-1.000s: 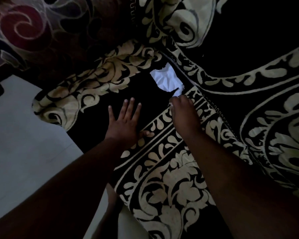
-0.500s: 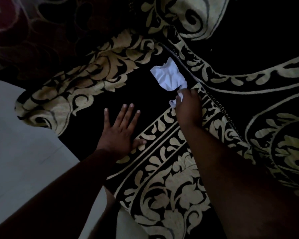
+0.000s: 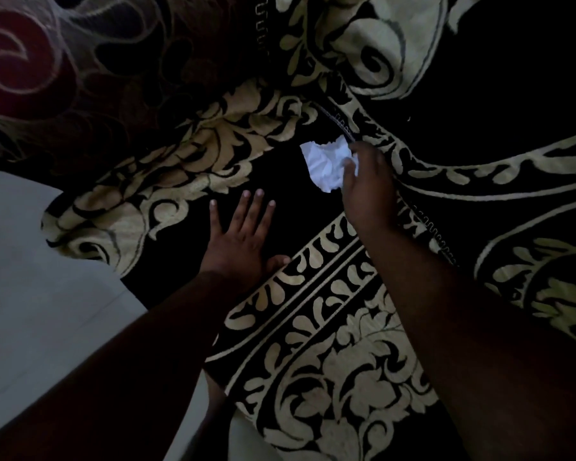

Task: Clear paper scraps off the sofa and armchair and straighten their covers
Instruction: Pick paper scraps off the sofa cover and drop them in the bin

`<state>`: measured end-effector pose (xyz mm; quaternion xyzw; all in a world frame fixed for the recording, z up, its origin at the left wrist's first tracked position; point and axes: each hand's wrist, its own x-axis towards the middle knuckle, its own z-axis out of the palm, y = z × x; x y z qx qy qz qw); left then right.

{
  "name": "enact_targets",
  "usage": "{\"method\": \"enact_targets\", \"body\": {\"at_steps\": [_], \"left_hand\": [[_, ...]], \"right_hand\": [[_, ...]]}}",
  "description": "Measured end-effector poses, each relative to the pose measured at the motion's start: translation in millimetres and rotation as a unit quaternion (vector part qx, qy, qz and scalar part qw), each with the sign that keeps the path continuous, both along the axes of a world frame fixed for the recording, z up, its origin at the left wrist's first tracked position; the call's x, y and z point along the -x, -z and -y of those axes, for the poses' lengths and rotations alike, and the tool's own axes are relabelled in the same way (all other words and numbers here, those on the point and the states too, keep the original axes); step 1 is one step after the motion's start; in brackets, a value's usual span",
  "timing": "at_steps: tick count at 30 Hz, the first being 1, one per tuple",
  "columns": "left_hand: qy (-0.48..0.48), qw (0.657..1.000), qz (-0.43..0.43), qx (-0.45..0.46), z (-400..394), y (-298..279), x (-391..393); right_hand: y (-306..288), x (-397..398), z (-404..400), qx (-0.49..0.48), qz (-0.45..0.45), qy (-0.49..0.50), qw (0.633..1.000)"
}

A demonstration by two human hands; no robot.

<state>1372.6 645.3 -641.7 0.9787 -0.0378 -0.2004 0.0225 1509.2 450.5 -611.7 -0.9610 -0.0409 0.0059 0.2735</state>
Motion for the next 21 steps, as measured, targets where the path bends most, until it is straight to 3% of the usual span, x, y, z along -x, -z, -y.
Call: {"method": "enact_targets", "body": {"at_steps": [5,8,11,17,19,21], "left_hand": [[-0.001,1.000,0.027,0.004,0,7,5],[-0.001,0.999,0.046,0.023,-1,8,6],[-0.001,0.998,0.051,0.027,-2,9,7],[-0.027,0.999,-0.010,0.046,1,-6,0],[-0.071,0.989,-0.015,0.125,6,-22,-3],[-0.171,0.944,-0.024,0.282,15,-41,-4]], "right_hand": [[42,-13,-30,0.129,-0.117,-0.093,0.980],[54,0,-30,0.178,-0.097,-0.100,0.974],[53,13,-23,0.156,0.006,-0.109,0.982],[29,53,-15,0.115,-0.003,-0.125,0.985],[13,72,-15,0.024,-0.046,-0.090,0.995],[-9,89,-17,-0.076,-0.070,-0.071,0.992]]}}
